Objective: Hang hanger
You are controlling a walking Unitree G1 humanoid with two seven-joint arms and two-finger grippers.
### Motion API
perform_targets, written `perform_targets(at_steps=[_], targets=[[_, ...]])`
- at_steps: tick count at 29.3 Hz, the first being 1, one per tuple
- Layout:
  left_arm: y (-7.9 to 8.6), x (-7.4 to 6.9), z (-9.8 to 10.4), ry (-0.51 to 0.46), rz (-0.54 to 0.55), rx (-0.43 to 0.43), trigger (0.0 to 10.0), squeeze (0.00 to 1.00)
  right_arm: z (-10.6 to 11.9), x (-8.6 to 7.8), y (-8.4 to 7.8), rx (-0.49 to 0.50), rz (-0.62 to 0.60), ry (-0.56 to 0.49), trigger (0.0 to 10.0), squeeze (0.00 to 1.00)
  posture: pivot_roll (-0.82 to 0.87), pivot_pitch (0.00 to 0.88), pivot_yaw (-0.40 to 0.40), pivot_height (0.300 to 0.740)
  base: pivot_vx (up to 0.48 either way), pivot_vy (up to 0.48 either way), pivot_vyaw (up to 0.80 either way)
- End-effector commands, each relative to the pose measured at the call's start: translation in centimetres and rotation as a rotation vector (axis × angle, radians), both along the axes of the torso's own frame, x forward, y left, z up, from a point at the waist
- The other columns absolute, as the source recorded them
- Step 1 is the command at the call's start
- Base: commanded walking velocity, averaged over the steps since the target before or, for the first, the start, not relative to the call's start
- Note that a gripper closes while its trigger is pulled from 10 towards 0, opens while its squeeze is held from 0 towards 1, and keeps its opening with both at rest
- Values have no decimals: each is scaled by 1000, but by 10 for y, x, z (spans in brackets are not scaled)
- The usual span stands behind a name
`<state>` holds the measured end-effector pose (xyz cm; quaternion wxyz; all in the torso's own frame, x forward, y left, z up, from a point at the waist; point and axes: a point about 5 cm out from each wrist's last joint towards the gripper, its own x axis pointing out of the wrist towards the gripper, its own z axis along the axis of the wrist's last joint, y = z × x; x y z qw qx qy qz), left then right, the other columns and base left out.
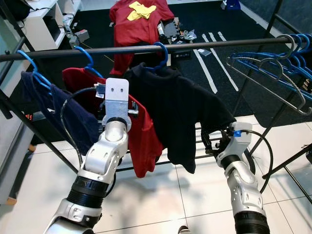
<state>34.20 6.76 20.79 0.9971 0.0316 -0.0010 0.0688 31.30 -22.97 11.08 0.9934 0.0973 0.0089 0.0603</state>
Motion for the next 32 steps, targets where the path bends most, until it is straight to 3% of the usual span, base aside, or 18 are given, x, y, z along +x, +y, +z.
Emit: perform_targets(at_steps=[1, 6, 8, 10, 12, 13, 15, 17, 18, 19, 20, 22, 24, 25, 28, 32], targets=[[-24, -6, 9, -19, -68, -75, 10000, 0, -5, -4, 0, 26, -6, 16, 10000, 0, -61, 192, 60, 740, 0, 0, 0], [-24, -6, 7, -17, -86, -68, 10000, 0, -5, -4, 0, 30, -4, 13, 10000, 0, -63, 191, 61, 740, 0, 0, 0], [-15, -4, 3, -21, -77, -43, 10000, 0, -3, -5, 3, 34, 31, 3, 10000, 0, -65, 189, 61, 740, 0, 0, 0], [20, 4, -8, -15, -7, 20, 10000, 0, 1, -10, 20, 35, 206, -20, 10000, 0, -57, 189, 58, 740, 0, 0, 0], [20, 4, -8, -15, -7, 20, 10000, 0, 1, -10, 20, 35, 206, -20, 10000, 0, -57, 189, 58, 740, 0, 0, 0], [41, 6, -16, -1, 38, 60, 10000, 0, 3, -13, 29, 40, 301, -33, 10000, 0, -45, 189, 54, 740, 0, 0, 0], [41, 6, -16, -1, 38, 60, 10000, 0, 3, -13, 29, 40, 301, -33, 10000, 0, -45, 189, 54, 740, 0, 0, 0], [82, 4, -33, 43, 127, 136, 10000, 0, 9, -17, 45, 46, 431, -56, 10000, 0, -35, 191, 49, 740, 0, 0, 0], [82, 4, -33, 43, 127, 136, 10000, 0, 9, -17, 45, 46, 431, -56, 10000, 0, -35, 191, 49, 740, 0, 0, 0], [102, 0, -44, 68, 171, 200, 10000, 0, 13, -16, 52, 39, 453, -71, 10000, 0, -33, 190, 46, 740, 0, 0, 0], [102, 0, -44, 68, 171, 200, 10000, 0, 13, -16, 52, 39, 453, -71, 10000, 0, -33, 190, 46, 740, 0, 0, 0], [130, -6, -62, 116, 230, 289, 10000, 0, 18, -12, 60, 35, 457, -95, 10000, 0, -33, 190, 40, 740, 0, 0, 0], [130, -6, -62, 116, 230, 289, 10000, 0, 18, -12, 60, 35, 457, -95, 10000, 0, -33, 190, 40, 740, 0, 0, 0], [141, -8, -69, 137, 254, 310, 10000, 0, 22, -8, 63, 36, 448, -110, 10000, 0, -33, 190, 40, 740, 0, 0, 0], [147, -10, -73, 152, 269, 321, 10000, 0, 25, -6, 64, 36, 443, -121, 10000, 0, -34, 188, 36, 740, 0, 0, 0], [147, -10, -73, 152, 269, 321, 10000, 0, 25, -6, 64, 36, 443, -121, 10000, 0, -34, 188, 36, 740, 0, 0, 0]])
